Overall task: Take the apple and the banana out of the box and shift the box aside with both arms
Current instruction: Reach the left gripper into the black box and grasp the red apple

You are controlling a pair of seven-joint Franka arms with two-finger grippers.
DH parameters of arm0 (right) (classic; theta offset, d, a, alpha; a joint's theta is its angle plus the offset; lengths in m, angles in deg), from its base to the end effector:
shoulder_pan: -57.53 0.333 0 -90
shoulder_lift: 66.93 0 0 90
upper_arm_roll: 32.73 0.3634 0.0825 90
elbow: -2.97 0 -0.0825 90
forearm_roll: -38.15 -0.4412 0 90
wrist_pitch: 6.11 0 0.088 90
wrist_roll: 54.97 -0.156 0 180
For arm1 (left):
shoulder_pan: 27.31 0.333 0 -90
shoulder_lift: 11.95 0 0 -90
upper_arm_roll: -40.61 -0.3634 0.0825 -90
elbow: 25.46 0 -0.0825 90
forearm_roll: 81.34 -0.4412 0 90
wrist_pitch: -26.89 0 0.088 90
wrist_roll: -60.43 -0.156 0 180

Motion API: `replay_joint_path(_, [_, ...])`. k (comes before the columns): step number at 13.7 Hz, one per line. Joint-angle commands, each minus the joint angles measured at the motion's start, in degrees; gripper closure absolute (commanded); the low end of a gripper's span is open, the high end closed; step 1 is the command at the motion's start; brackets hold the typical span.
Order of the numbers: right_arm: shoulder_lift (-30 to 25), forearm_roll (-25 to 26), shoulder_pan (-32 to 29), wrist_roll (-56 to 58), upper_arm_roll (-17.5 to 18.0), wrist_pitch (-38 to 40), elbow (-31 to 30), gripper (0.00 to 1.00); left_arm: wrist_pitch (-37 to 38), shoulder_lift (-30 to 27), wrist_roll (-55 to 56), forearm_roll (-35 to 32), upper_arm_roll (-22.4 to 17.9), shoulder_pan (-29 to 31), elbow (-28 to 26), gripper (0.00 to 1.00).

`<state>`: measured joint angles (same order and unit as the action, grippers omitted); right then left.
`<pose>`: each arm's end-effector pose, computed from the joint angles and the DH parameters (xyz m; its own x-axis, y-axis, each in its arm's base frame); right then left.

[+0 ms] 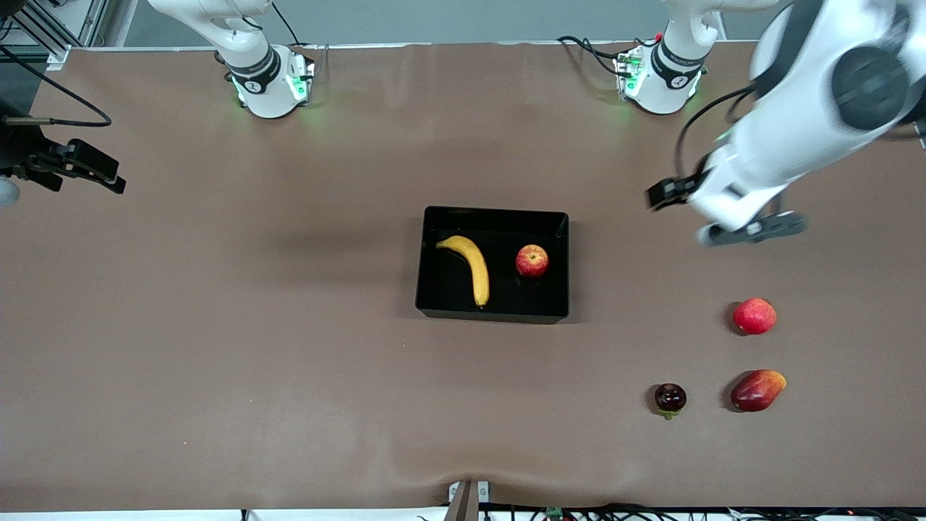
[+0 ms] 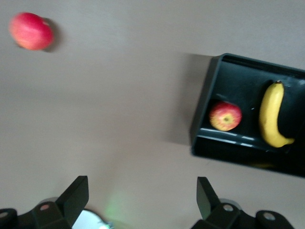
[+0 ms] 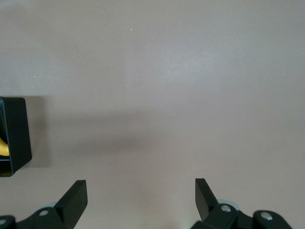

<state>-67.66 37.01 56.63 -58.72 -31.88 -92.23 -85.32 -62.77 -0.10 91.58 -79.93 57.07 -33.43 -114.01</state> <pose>0.5992 0.0027 0.6405 0.9975 -0.0649 -0.0264 -0.0654 -0.9977 -0.0180 0.6135 -0.2440 0.5090 0.9692 0.1508 -0.1949 0.1495 -0.9885 -0.0215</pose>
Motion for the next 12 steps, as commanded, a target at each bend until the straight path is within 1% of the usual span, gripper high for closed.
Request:
replay_joint_path(1, [0.2, -0.44, -0.77, 0.24, 0.29, -0.46, 0.04, 0.0, -6.36, 5.27, 9.49, 0.0, 2.35, -1.95, -0.13, 0.0])
replay_joint_path(4, [0.29, -0.44, -0.86, 0.24, 0.21, -0.89, 0.13, 0.0, -16.38, 11.77, 23.65, -0.27, 2.35, -6.61, -0.84, 0.0])
replay_joint_path(6, [0.29, -0.44, -0.77, 0.24, 0.29, -0.98, 0.22, 0.0, -21.14, 16.26, 30.16, -1.31, 2.27, -9.42, -0.75, 0.0])
replay_joint_path(9, [0.29, -0.53, -0.77, 0.24, 0.29, -0.9, 0.13, 0.0, -25.81, 21.45, 38.96, -4.22, 2.27, -12.15, -0.49, 0.0])
replay_joint_path(11, [0.29, -0.53, -0.77, 0.24, 0.29, -0.81, 0.04, 0.0, -26.87, 24.09, 42.92, -5.53, 2.18, -13.56, -0.57, 0.0])
replay_joint_path(12, [0.29, -0.53, -0.77, 0.24, 0.29, -0.81, 0.04, 0.0, -26.87, 25.06, 44.68, -7.45, 2.26, -13.74, -0.66, 0.0])
